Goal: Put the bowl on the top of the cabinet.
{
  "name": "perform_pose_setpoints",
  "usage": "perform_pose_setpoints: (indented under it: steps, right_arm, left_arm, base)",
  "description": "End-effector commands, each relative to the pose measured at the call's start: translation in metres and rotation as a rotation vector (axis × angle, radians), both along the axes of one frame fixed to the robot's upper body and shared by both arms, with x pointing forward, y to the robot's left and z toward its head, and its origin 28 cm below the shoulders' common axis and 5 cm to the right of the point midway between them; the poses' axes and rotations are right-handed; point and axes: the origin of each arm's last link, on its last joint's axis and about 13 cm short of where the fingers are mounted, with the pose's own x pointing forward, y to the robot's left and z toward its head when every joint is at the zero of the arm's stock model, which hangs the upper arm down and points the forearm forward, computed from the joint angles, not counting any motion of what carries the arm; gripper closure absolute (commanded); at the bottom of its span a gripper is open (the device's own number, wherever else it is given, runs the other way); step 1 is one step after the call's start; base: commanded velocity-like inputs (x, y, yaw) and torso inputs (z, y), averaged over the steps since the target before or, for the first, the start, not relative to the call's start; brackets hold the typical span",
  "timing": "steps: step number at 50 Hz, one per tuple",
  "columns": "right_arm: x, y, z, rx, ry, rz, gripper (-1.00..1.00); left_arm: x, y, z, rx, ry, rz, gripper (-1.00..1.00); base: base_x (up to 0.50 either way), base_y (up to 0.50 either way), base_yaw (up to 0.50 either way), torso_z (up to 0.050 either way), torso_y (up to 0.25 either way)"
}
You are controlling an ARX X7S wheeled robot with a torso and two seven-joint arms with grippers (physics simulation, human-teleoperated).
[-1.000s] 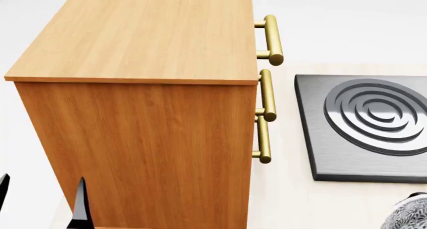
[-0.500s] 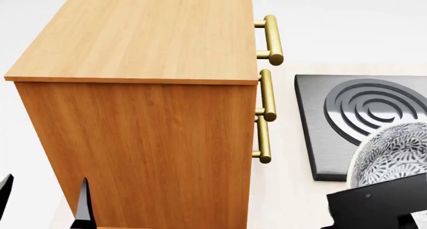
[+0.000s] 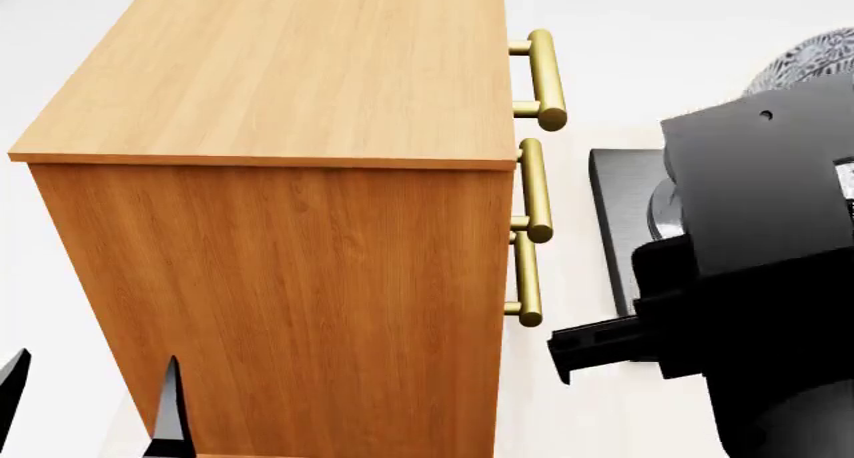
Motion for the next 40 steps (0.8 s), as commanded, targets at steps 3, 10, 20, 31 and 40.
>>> perform_pose_setpoints:
  steps: [3, 10, 20, 31, 40]
  right_arm:
    - [0.002, 0.009, 0.052, -0.020, -0.057, -0.038, 1.00]
    - [0.002, 0.016, 0.083, -0.010, -0.104, -0.064, 1.00]
    - [0.000, 0.031, 0.109, -0.028, -0.135, -0.040, 1.00]
    - [-0.009, 0.048, 0.135, 0.002, -0.166, -0.022, 1.00]
    - [-0.009, 0.054, 0.140, 0.024, -0.170, -0.014, 1.00]
  left_arm:
    - [0.000, -0.001, 0.000, 0.003, 0.002, 0.001, -1.00]
    - [0.001, 0.000, -0.001, 0.003, 0.002, 0.000, -1.00]
    - [0.001, -0.002, -0.002, 0.008, 0.004, -0.002, -1.00]
    - [0.000, 0.000, -0.001, 0.006, 0.002, -0.001, -1.00]
    - [0.000, 0.000, 0.000, 0.008, 0.002, 0.003, -1.00]
  base:
    - [0.00, 0.00, 0.00, 0.000, 0.000]
    - [0.00, 0.00, 0.00, 0.000, 0.001]
    - [0.00, 0.00, 0.00, 0.000, 0.000]
    - [0.00, 0.00, 0.00, 0.000, 0.001]
    - [0.00, 0.00, 0.00, 0.000, 0.000]
